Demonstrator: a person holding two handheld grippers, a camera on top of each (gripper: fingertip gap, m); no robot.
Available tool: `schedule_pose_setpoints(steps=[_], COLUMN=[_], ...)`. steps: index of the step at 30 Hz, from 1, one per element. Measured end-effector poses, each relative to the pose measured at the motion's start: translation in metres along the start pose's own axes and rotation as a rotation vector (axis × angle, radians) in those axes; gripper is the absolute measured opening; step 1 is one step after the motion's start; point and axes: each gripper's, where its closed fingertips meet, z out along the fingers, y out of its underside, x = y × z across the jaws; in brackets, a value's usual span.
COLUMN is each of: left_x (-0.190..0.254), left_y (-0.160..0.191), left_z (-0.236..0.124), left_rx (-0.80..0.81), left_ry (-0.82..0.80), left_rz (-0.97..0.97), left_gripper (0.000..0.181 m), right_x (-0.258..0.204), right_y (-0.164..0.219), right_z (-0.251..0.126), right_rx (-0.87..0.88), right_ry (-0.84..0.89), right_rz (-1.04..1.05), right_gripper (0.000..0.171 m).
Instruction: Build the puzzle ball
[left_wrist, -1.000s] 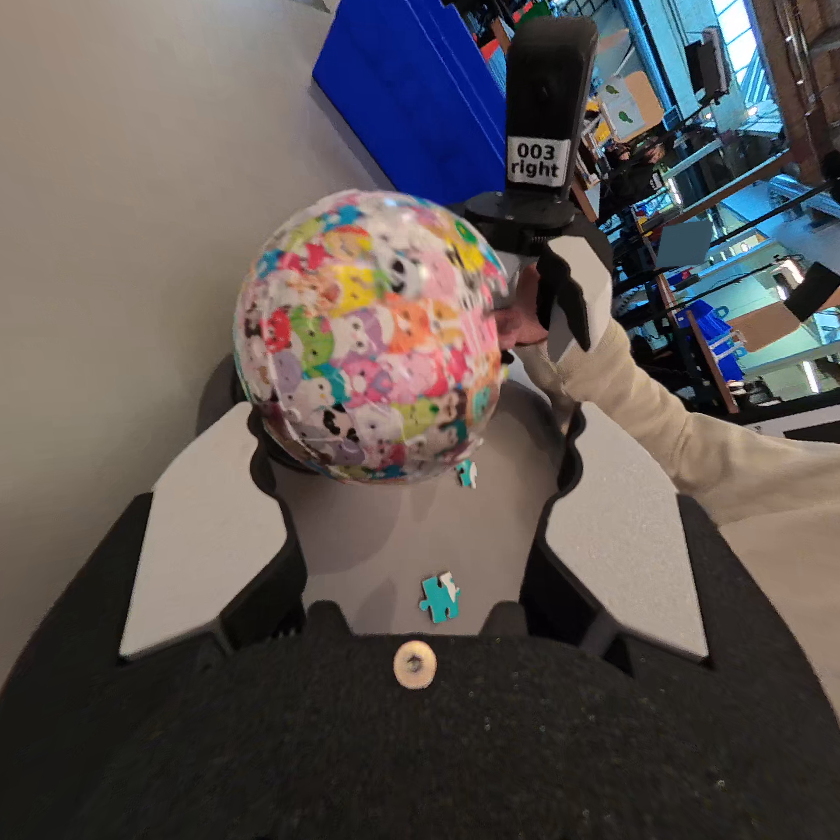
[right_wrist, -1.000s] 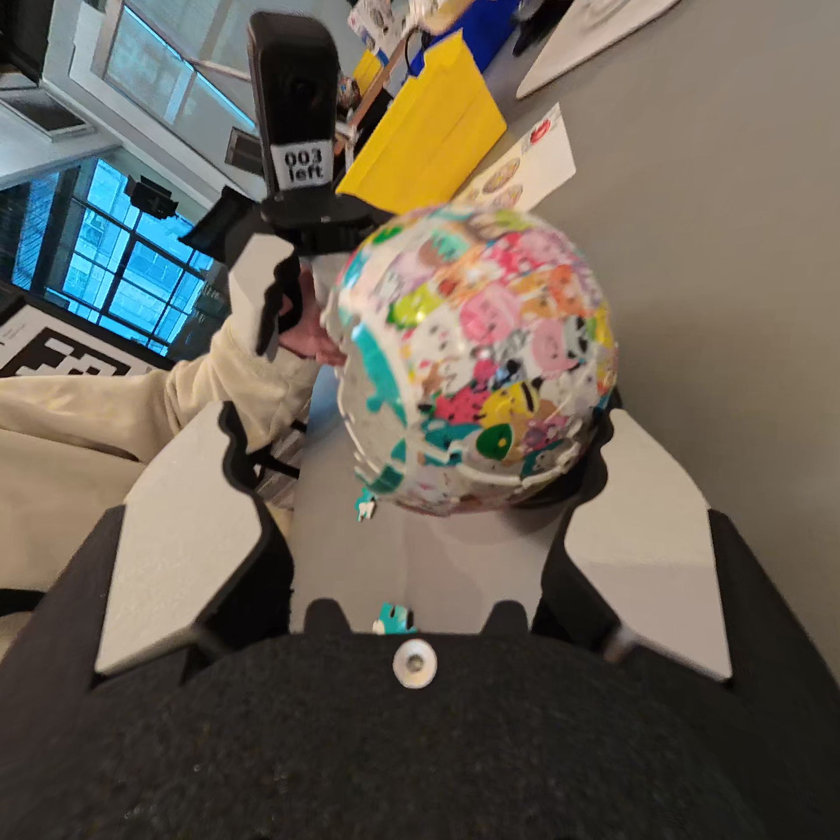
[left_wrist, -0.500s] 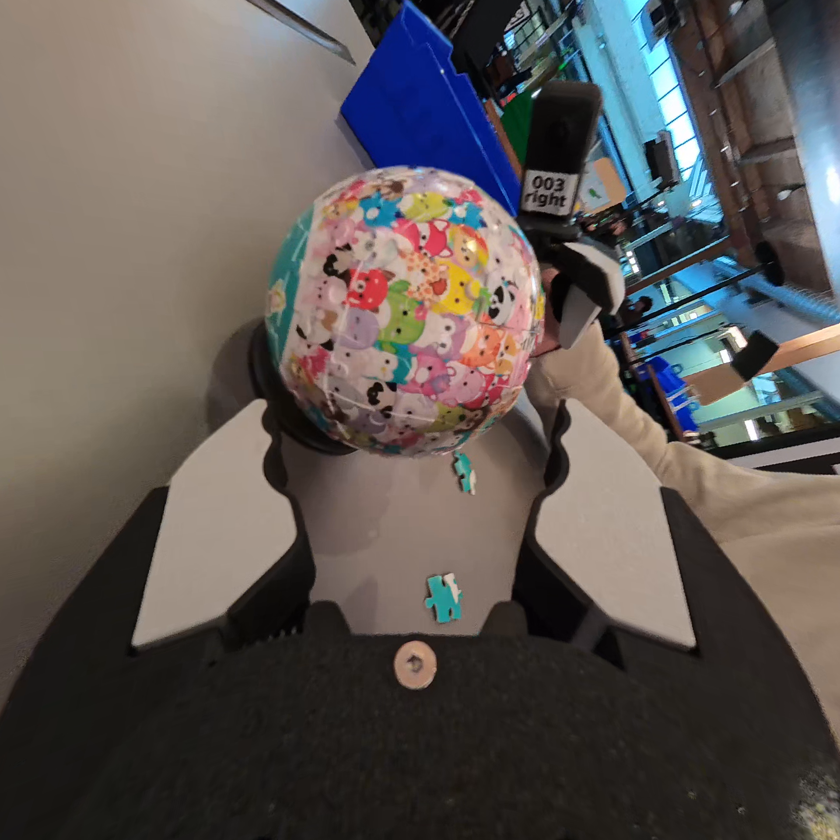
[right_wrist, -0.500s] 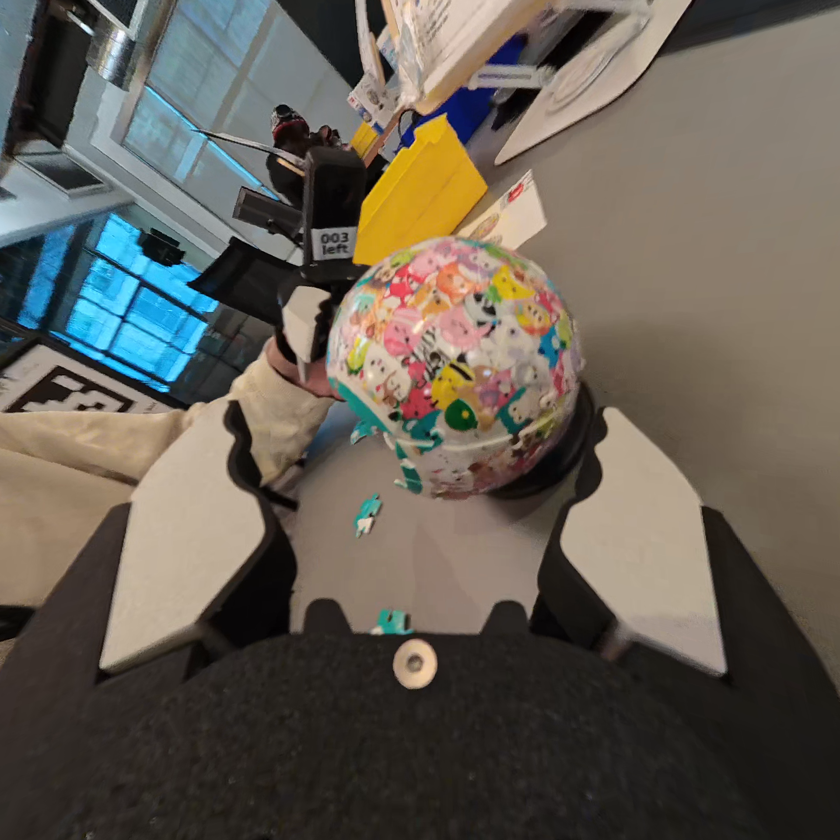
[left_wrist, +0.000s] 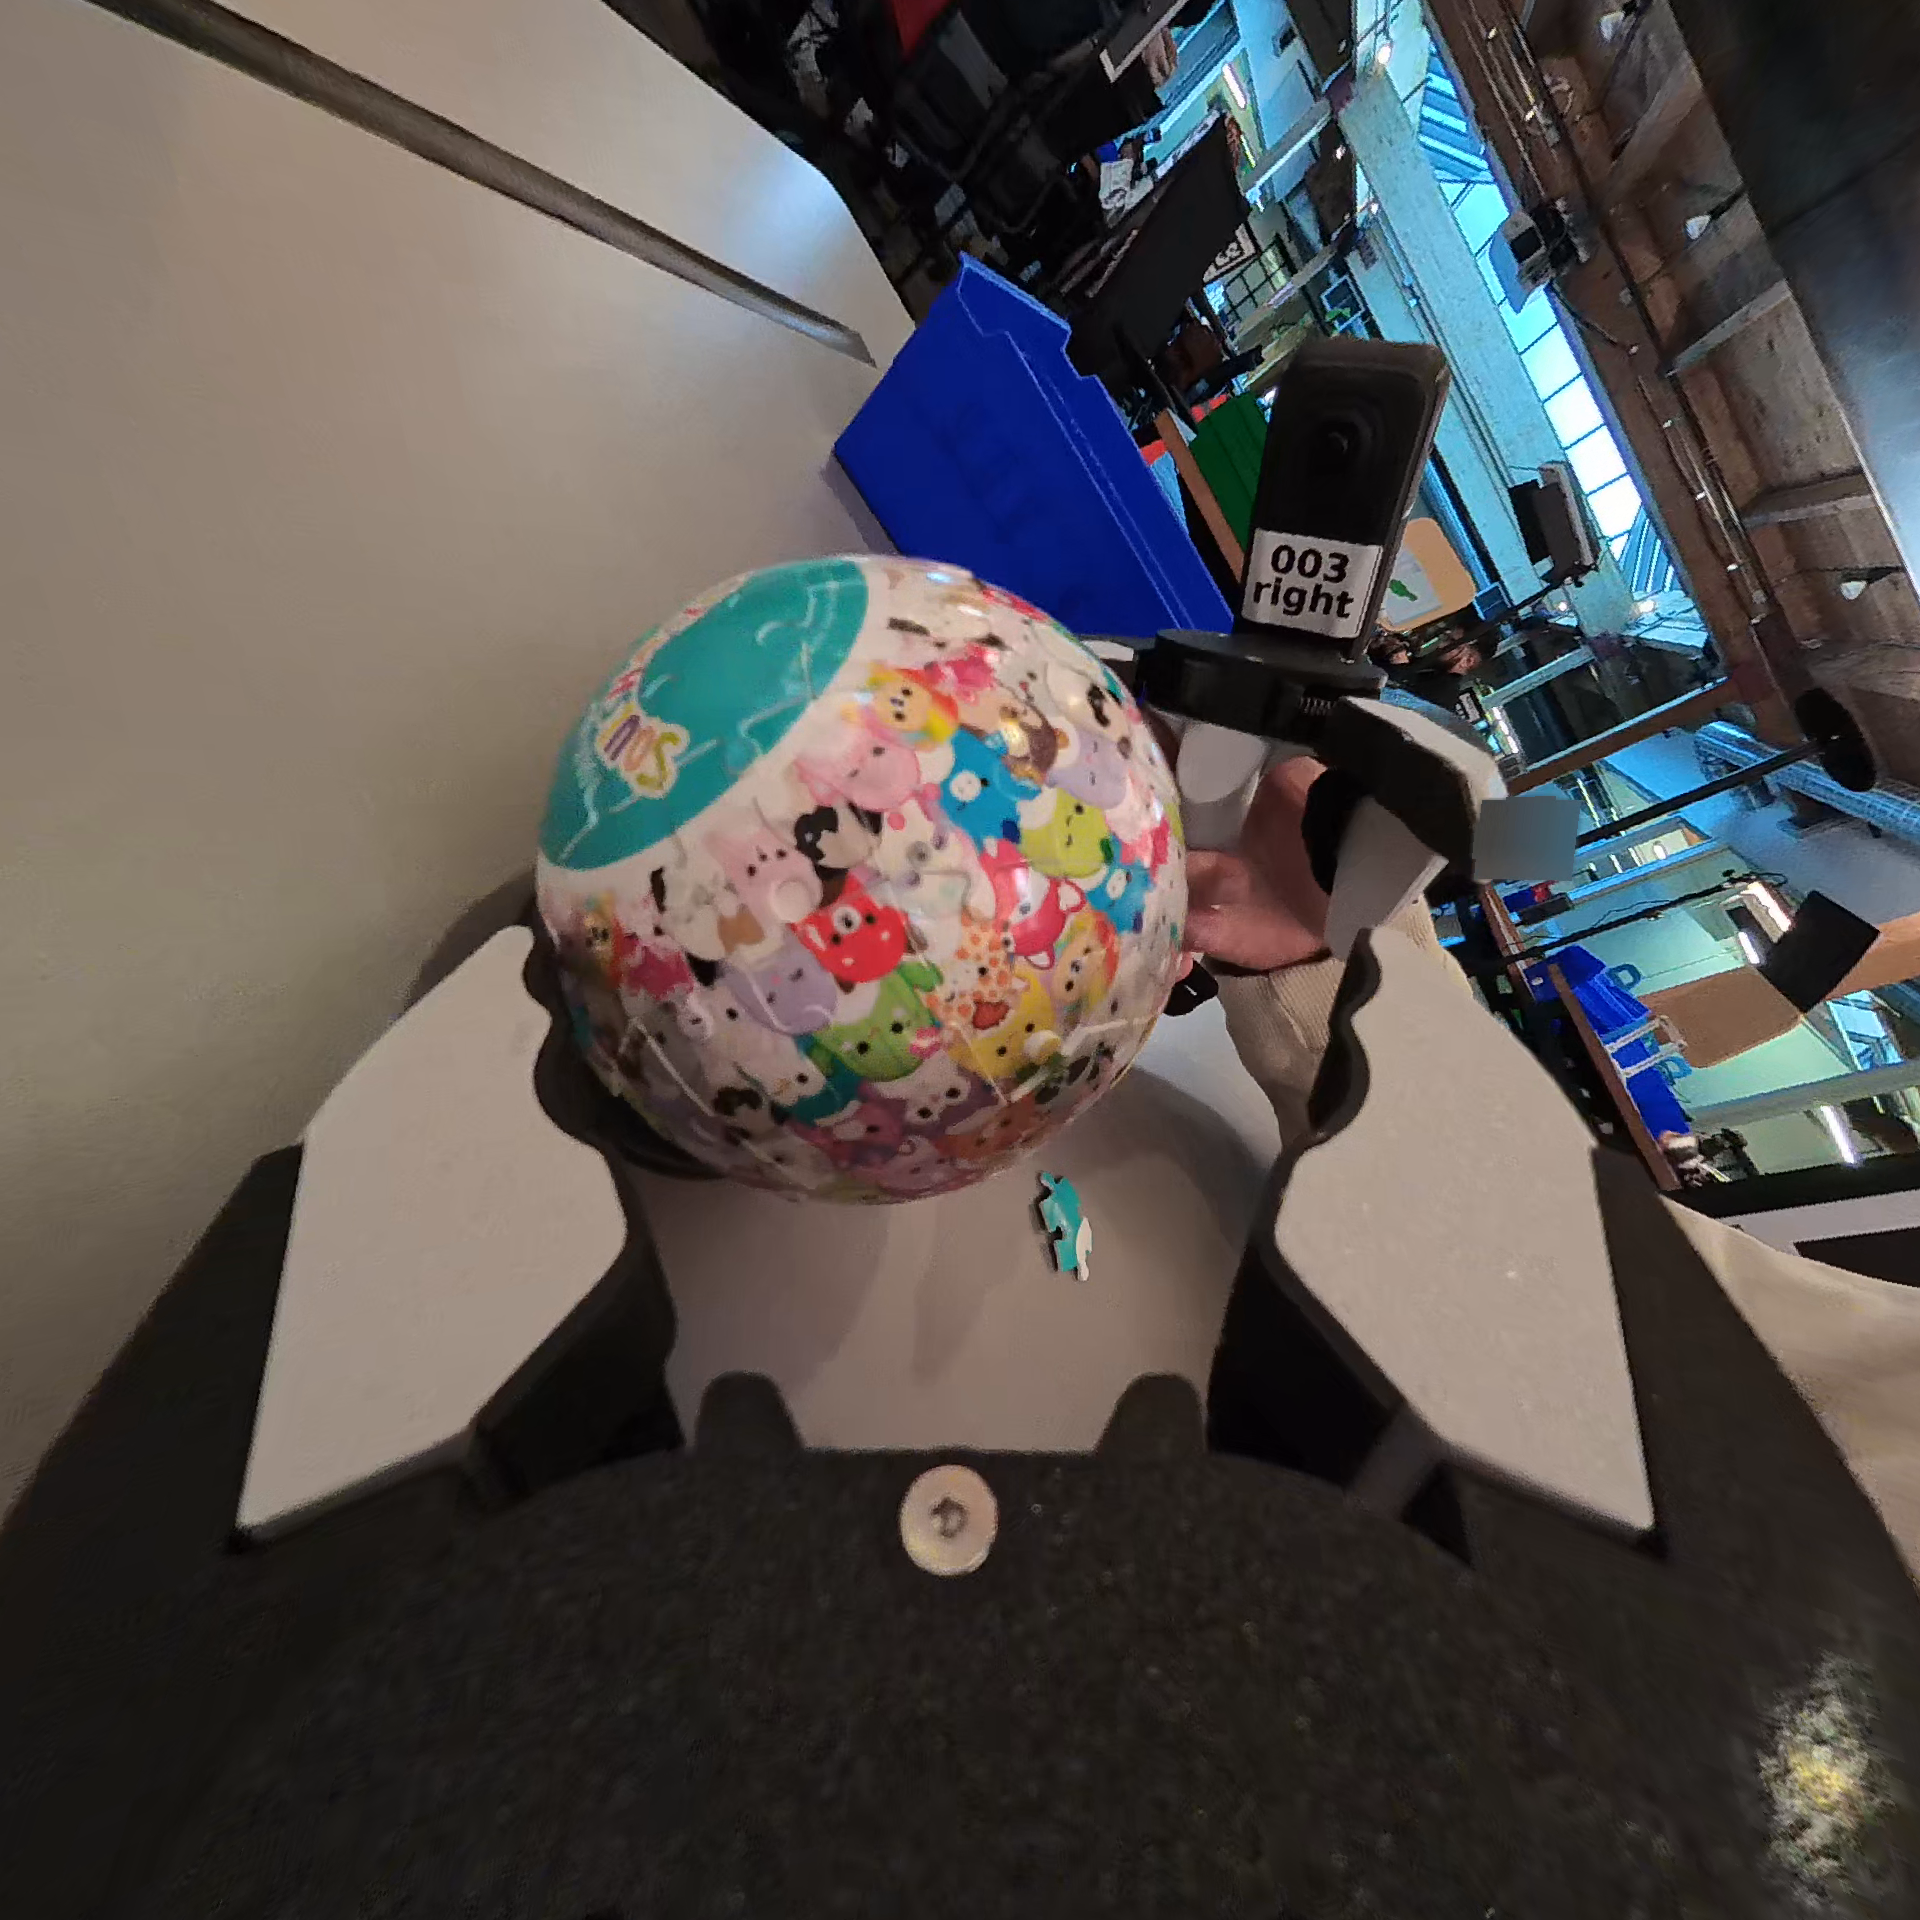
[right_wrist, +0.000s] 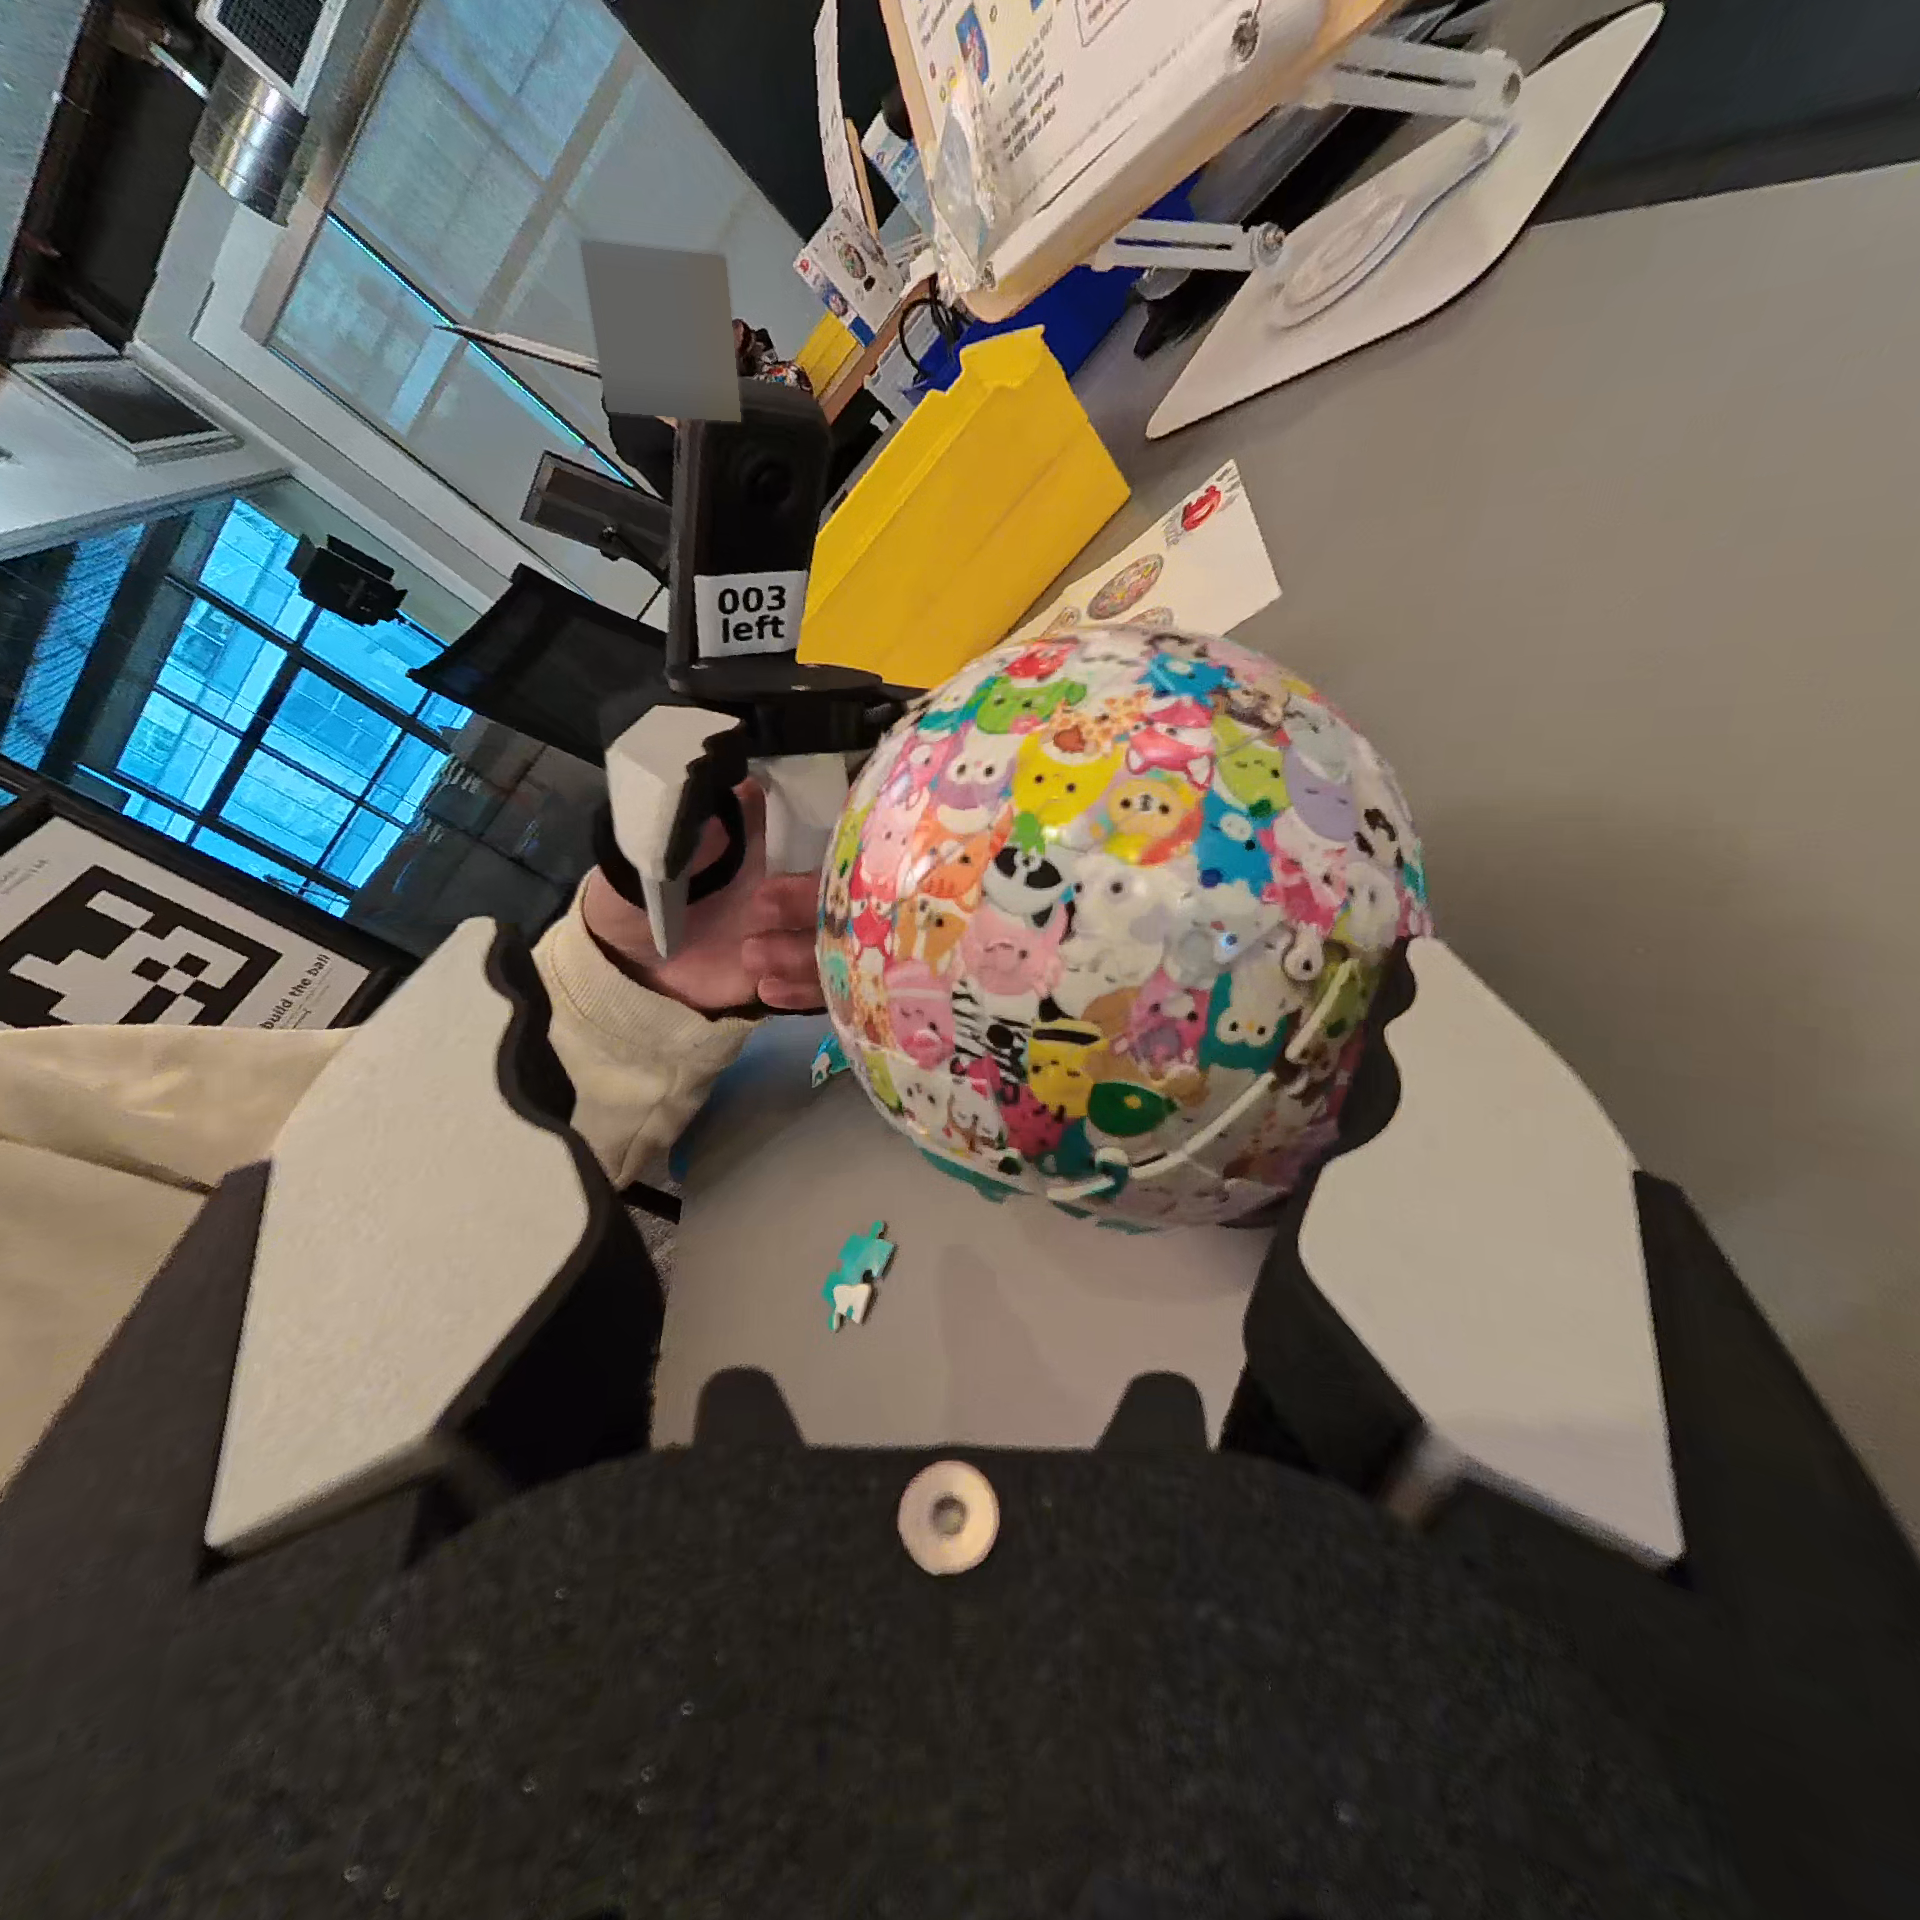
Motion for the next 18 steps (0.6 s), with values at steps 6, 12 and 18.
schedule_pose_setpoints(steps=[6, 12, 18], left_x=[-0.015, -0.012, -0.012], left_y=[0.012, 0.021, 0.009], left_z=[-0.008, -0.003, -0.004], left_rx=[-0.001, -0.018, 0.022], left_ry=[-0.01, 0.033, -0.033], left_rz=[-0.014, -0.077, -0.029], left_gripper=[0.119, 0.112, 0.108], right_x=[0.014, 0.018, 0.019], right_y=[0.006, 0.029, 0.016], right_z=[-0.009, 0.004, 0.014], right_rx=[0.012, -0.112, -0.073], right_ry=[0.023, -0.008, 0.067], right_rz=[0.013, 0.107, -0.002], right_gripper=[0.132, 0.133, 0.128])
